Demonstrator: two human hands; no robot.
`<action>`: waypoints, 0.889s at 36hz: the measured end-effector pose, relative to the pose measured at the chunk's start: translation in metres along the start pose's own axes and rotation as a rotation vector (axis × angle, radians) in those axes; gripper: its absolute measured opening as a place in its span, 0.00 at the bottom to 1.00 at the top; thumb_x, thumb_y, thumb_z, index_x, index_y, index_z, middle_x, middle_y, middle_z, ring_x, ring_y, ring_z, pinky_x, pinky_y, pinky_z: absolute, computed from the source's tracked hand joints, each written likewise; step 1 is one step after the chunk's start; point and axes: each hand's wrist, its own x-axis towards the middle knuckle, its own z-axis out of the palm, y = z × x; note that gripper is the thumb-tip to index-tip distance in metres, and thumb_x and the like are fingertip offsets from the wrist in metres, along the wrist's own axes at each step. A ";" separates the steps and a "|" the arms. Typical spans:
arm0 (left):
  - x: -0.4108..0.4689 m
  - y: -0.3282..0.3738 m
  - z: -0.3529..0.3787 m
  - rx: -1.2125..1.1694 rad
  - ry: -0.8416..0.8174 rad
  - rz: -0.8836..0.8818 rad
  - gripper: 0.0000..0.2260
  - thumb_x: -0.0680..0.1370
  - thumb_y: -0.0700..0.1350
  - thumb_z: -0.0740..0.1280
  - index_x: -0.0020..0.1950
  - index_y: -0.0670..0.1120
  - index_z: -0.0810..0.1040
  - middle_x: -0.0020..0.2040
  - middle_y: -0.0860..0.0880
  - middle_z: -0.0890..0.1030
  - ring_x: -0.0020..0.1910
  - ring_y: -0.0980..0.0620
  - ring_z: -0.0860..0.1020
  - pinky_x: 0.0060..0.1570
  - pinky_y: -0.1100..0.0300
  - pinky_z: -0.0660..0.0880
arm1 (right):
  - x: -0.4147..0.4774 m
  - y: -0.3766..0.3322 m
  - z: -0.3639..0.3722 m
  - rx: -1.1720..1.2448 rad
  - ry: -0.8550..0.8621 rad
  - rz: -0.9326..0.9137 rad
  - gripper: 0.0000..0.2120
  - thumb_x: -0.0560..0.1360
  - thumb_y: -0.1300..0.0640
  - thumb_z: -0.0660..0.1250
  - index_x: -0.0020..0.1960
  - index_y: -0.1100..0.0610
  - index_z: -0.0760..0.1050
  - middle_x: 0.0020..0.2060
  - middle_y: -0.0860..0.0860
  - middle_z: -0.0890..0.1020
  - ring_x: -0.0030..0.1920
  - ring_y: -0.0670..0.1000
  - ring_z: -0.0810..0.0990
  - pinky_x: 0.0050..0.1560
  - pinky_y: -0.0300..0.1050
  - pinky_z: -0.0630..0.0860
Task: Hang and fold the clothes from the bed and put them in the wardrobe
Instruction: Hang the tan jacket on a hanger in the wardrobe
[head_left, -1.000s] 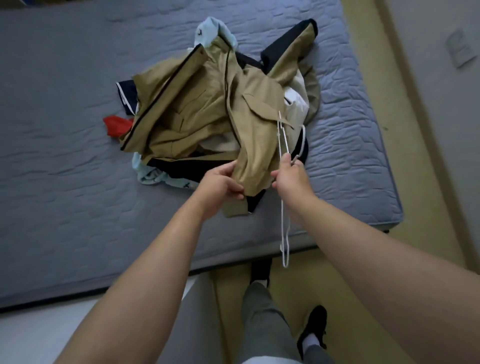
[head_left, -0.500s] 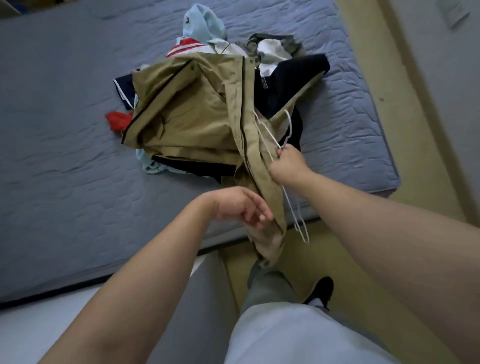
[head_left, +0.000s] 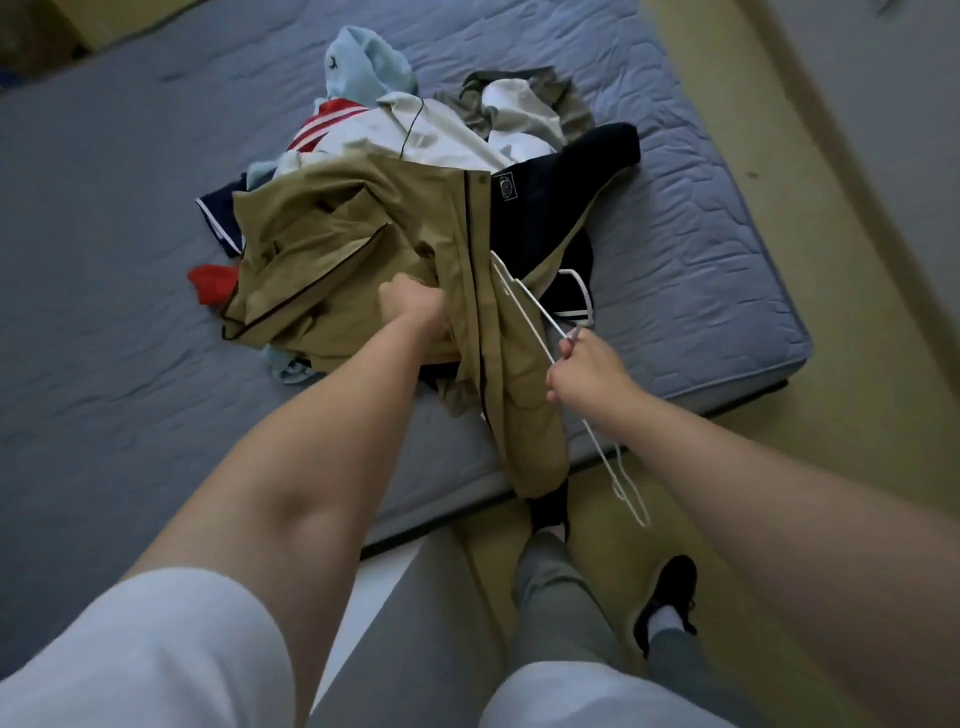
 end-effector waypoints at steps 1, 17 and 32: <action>0.011 -0.004 -0.002 0.077 0.047 0.039 0.13 0.76 0.44 0.65 0.59 0.44 0.79 0.65 0.45 0.71 0.55 0.45 0.76 0.56 0.57 0.73 | 0.001 0.002 0.003 -0.042 -0.008 -0.020 0.16 0.78 0.72 0.57 0.39 0.54 0.62 0.42 0.52 0.69 0.48 0.55 0.71 0.50 0.50 0.70; 0.121 -0.036 -0.024 0.377 0.004 0.157 0.19 0.74 0.41 0.64 0.65 0.45 0.76 0.69 0.43 0.74 0.72 0.41 0.68 0.75 0.47 0.59 | 0.032 -0.008 0.035 -0.079 -0.080 -0.047 0.15 0.80 0.65 0.60 0.40 0.49 0.65 0.43 0.51 0.73 0.44 0.52 0.76 0.47 0.45 0.75; -0.037 -0.095 -0.104 -0.197 -0.463 0.193 0.16 0.74 0.46 0.67 0.52 0.33 0.81 0.51 0.35 0.83 0.53 0.41 0.81 0.61 0.43 0.75 | -0.015 -0.046 0.013 0.201 -0.128 0.124 0.10 0.75 0.67 0.61 0.43 0.53 0.64 0.50 0.59 0.75 0.55 0.62 0.79 0.63 0.63 0.76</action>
